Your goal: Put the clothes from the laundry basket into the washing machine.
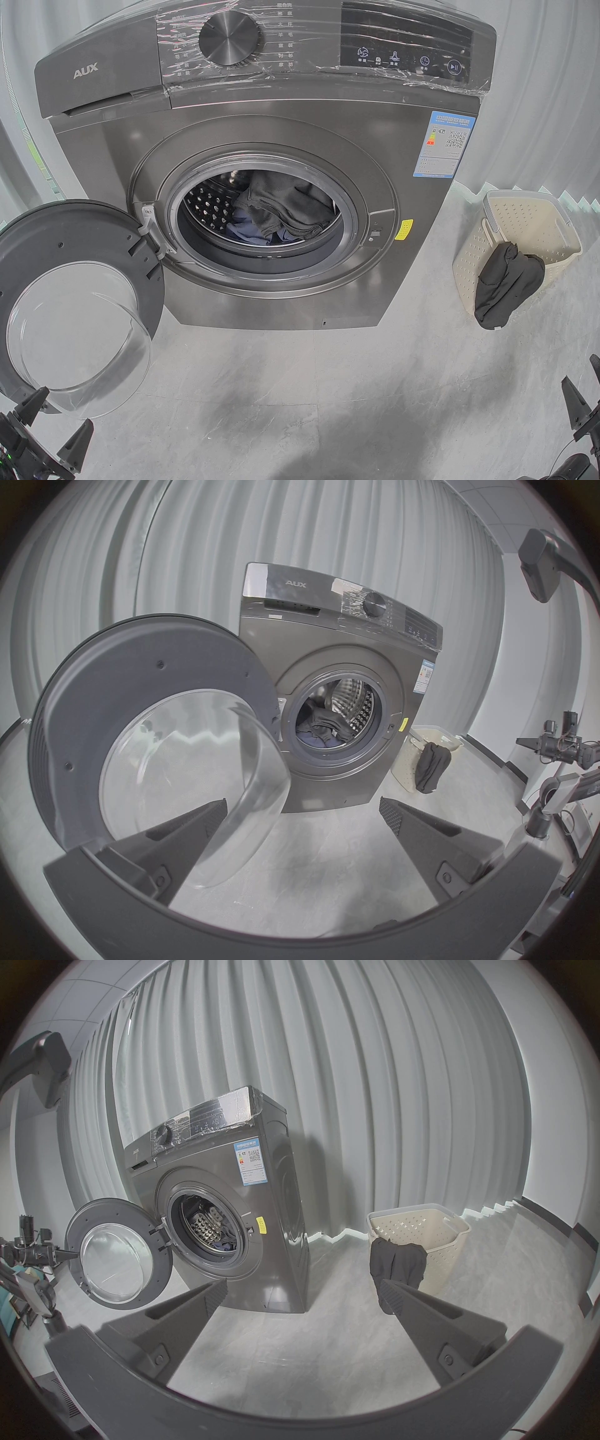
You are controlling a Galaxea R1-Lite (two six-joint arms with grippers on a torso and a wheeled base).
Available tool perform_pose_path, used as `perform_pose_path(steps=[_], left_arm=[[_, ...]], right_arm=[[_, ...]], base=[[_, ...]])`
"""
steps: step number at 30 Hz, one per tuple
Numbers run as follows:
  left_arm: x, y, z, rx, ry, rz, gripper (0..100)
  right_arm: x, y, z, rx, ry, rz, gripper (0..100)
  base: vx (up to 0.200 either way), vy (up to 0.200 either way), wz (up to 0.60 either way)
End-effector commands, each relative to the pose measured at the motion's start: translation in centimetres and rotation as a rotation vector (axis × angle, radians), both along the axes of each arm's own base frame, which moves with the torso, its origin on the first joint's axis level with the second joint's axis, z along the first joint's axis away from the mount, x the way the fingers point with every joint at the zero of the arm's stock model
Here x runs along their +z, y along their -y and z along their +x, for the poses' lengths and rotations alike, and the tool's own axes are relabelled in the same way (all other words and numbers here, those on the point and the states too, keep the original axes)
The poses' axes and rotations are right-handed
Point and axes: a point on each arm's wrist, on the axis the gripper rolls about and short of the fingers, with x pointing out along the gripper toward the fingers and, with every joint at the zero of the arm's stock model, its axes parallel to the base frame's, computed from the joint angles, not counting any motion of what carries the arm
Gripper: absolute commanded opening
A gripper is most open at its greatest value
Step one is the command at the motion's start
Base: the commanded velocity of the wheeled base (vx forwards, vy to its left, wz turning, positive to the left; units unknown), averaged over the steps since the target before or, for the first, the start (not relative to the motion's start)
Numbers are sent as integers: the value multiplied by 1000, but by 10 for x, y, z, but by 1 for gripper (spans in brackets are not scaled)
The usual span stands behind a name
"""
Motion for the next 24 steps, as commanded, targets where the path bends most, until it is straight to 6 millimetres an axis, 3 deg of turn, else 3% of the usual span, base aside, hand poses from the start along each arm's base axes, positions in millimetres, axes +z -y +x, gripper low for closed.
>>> perform_pose_path(steps=[1, 8, 13, 20, 24], left_arm=[[-18, -5, -20, 73, 79, -23, 100], [-19, -5, -20, 160, 68, -6, 100], [-23, -1, -26, 313, 105, 69, 100], [-25, -1, -28, 282, 125, 108, 100], [-26, -1, -28, 288, 118, 88, 100]], right_arm=[[-15, 1, -17, -39, 64, 0, 100], [-36, -3, -26, -8, -11, -3, 100], [-36, 1, -26, -185, -12, -24, 100], [-37, 1, -26, -193, -26, -48, 100], [-41, -1, -26, -112, -63, -116, 100]], base=[[0, 0, 0], [0, -86, 0], [0, 0, 0], [0, 0, 0], [0, 0, 0]])
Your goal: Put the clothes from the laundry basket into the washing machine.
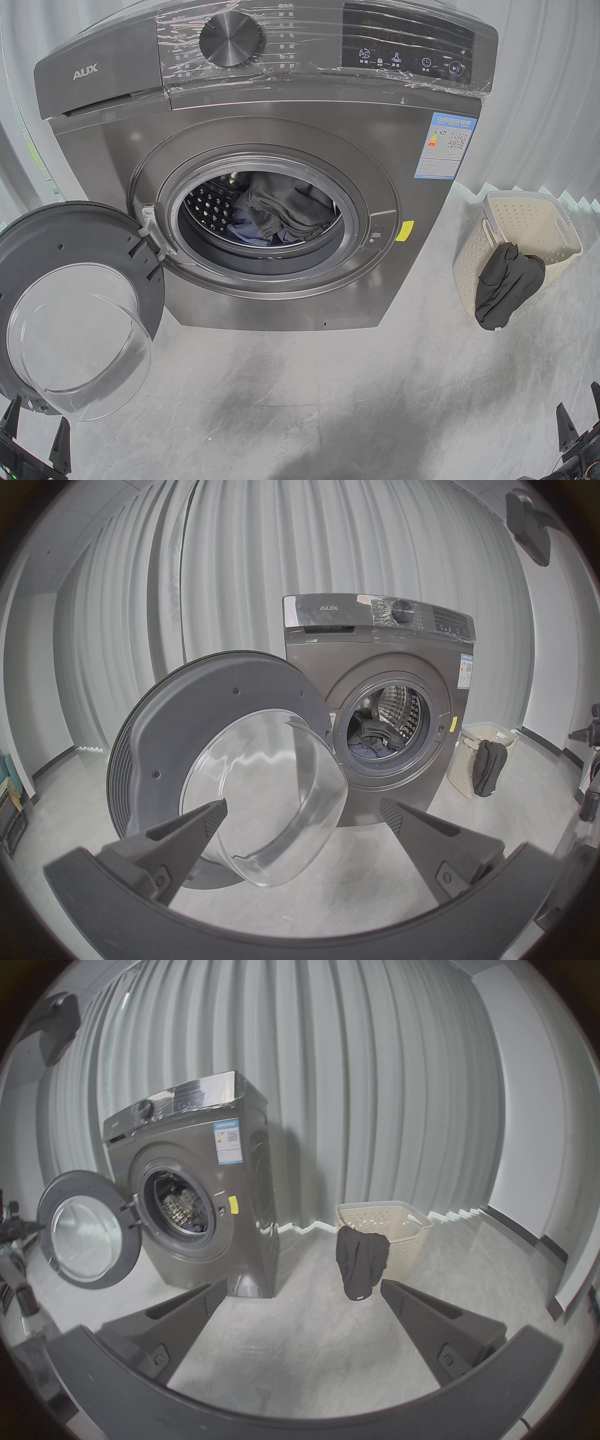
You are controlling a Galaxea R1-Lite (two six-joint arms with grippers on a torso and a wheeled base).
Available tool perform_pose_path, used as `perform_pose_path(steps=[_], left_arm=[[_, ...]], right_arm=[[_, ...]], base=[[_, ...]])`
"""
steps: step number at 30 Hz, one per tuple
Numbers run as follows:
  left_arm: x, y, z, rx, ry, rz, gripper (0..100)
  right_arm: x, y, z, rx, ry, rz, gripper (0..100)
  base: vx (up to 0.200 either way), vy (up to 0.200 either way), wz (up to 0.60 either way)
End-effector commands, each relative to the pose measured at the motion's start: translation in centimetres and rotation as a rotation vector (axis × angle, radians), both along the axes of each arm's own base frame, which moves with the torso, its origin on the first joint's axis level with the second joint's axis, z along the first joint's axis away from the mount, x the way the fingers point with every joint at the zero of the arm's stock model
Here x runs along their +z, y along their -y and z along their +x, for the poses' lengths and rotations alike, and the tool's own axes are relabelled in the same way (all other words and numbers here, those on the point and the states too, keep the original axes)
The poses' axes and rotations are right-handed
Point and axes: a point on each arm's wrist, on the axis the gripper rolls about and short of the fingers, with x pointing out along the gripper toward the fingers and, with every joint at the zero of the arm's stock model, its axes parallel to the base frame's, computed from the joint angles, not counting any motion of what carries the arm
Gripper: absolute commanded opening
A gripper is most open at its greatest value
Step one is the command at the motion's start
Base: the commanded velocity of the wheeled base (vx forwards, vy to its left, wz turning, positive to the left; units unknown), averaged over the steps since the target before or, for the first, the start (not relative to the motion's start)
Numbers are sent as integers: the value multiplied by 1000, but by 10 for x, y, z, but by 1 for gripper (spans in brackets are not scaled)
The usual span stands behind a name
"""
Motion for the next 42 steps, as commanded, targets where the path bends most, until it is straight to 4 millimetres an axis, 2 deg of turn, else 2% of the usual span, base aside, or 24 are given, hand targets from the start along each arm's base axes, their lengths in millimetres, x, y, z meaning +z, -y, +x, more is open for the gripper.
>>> perform_pose_path(steps=[1, 9, 33, 42], left_arm=[[-11, 1, -1, -48, -38, -37, 100], [-11, 1, -1, -57, -45, -43, 100], [-12, 1, -1, -57, -47, -42, 100], [-11, 1, -1, -57, -45, -46, 100]], right_arm=[[-6, -1, 0, 60, -28, -45, 100], [-6, -1, 0, 59, -19, -40, 100], [-6, -1, 0, 59, -19, -40, 100], [-6, -1, 0, 59, -19, -40, 100]], base=[[0, 0, 0], [0, 0, 0], [0, -200, 0], [0, 0, 0]])
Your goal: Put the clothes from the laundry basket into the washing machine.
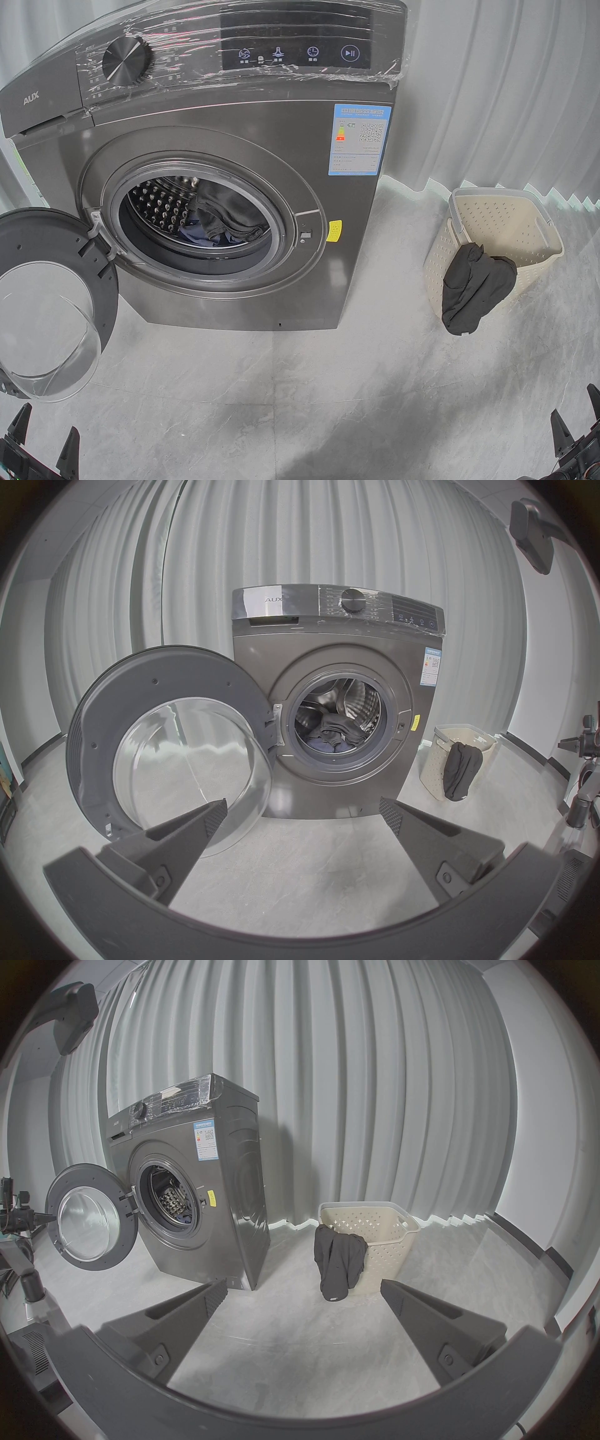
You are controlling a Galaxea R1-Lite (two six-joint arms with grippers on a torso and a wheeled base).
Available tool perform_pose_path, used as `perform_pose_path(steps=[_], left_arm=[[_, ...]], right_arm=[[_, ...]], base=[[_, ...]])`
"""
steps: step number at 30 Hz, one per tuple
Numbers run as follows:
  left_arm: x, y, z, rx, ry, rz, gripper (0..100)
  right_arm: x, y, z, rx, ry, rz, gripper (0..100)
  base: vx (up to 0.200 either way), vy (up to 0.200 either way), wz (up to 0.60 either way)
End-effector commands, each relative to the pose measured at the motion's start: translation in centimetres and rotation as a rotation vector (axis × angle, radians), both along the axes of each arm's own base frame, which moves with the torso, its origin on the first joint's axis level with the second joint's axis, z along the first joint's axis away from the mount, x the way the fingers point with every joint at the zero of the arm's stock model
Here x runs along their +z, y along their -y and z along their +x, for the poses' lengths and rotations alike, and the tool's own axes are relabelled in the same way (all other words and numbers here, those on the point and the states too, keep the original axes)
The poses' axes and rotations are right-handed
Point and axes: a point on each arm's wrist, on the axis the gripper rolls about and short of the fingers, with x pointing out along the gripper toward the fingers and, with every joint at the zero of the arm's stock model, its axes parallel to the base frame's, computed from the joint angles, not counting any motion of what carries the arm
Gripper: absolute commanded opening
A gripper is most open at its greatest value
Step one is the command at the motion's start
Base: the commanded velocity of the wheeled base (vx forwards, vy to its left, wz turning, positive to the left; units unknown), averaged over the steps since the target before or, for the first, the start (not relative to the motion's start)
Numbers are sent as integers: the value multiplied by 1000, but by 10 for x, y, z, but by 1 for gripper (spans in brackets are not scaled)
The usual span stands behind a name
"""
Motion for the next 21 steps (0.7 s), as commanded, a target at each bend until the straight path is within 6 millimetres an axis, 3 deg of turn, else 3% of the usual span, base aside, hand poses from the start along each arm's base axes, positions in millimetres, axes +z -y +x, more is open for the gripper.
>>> perform_pose_path(steps=[1, 3, 21], left_arm=[[-5, 0, 0, -1, -3, -4, 100], [-5, 0, 0, 1, -3, -7, 100], [-5, 0, 0, 2, -3, -16, 100]], right_arm=[[-4, 0, 0, 1, -4, 0, 100], [-4, 0, 0, 1, -4, 0, 100], [-4, 0, 0, 1, -4, 0, 100]], base=[[0, 0, 0], [0, 0, 0], [0, -200, 0]])
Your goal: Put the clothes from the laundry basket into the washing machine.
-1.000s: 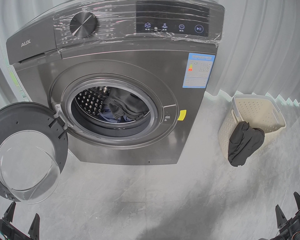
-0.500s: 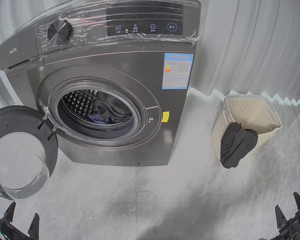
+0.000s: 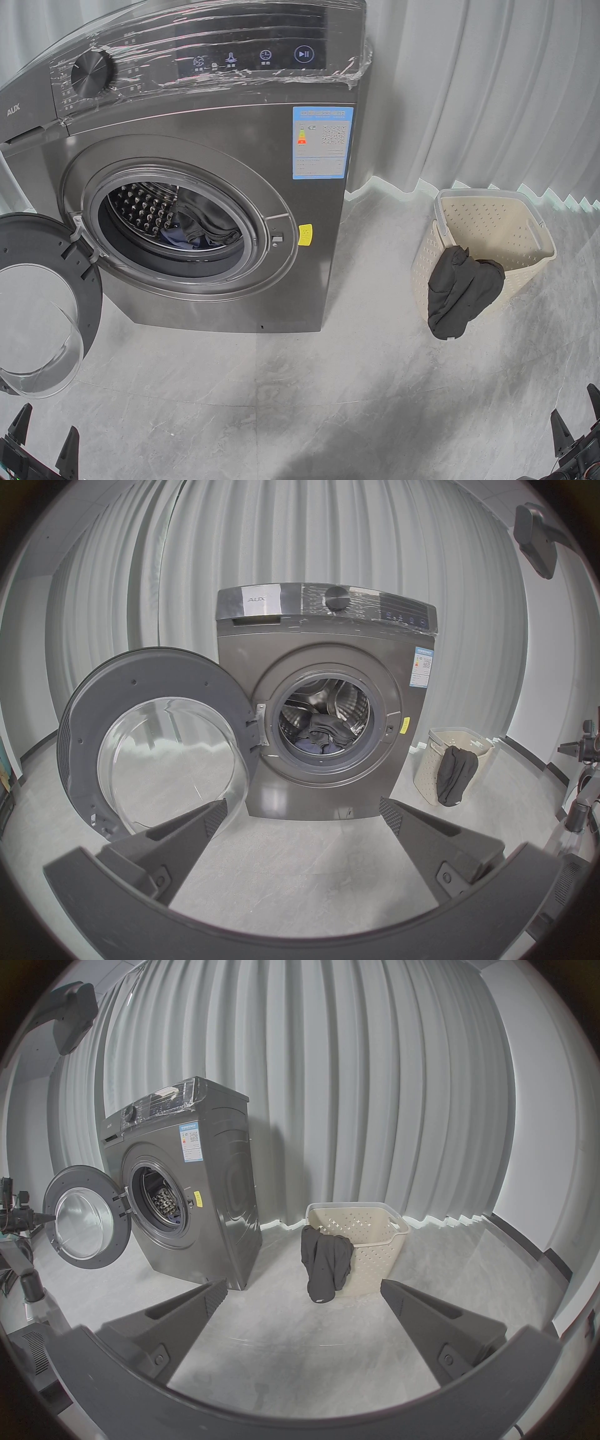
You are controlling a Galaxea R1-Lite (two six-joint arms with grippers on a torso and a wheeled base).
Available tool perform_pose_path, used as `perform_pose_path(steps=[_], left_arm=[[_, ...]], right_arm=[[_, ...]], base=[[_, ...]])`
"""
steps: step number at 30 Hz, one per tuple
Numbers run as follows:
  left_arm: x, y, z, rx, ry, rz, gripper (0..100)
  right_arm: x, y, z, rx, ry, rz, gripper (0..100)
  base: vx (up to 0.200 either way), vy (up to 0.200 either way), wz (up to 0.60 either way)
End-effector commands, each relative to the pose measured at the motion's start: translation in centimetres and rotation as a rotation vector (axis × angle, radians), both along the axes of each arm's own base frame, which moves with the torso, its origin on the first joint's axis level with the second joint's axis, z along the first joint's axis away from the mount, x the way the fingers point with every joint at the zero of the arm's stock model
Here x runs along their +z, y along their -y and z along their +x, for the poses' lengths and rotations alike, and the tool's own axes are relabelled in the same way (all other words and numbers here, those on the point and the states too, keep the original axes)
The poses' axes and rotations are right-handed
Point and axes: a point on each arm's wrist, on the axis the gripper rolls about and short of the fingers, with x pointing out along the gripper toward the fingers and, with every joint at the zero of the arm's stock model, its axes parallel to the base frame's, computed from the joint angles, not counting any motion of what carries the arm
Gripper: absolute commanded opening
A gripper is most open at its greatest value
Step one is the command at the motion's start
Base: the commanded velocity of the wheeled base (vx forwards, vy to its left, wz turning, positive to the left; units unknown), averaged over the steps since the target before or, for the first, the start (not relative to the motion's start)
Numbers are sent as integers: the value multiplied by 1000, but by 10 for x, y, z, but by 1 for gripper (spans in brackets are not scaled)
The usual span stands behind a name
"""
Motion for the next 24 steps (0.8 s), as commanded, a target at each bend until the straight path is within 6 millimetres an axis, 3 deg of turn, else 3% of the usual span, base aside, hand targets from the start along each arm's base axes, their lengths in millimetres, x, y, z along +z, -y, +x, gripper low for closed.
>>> perform_pose_path(steps=[1, 24], left_arm=[[-5, 0, 0, 0, -3, 3, 100], [-5, 0, 0, 1, -1, -8, 100]], right_arm=[[-4, 0, 0, 1, -3, 0, 100], [-4, 0, 0, 1, -1, 0, 100]], base=[[0, -200, 0], [0, -200, 0]])
